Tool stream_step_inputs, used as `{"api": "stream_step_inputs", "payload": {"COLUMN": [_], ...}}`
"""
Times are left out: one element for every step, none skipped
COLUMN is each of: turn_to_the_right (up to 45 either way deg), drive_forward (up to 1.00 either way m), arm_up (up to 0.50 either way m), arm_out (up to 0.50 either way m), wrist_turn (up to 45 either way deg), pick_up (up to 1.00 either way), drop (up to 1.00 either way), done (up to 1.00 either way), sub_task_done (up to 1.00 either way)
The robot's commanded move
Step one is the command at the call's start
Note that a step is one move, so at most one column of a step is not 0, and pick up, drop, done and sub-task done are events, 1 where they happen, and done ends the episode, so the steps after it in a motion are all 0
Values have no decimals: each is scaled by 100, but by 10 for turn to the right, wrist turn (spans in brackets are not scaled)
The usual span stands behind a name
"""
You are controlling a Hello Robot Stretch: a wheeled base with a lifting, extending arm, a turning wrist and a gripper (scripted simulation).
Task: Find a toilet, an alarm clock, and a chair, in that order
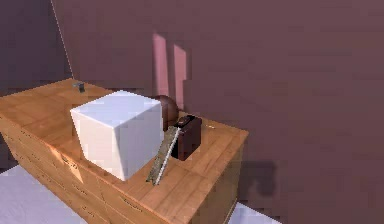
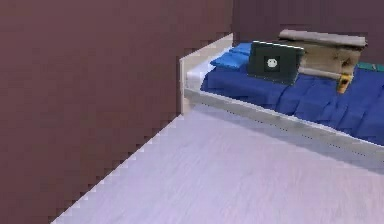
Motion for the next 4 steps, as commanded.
{"api": "stream_step_inputs", "payload": {"turn_to_the_right": [-450, -450, -450, -300], "drive_forward": [0, 0, 0, 0], "arm_up": [0, 0, 0, 0], "arm_out": [0, 0, 0, 0], "wrist_turn": [0, 0, 0, 0], "pick_up": [0, 0, 0, 0], "drop": [0, 0, 0, 0], "done": [0, 0, 0, 0], "sub_task_done": [0, 0, 0, 0]}}
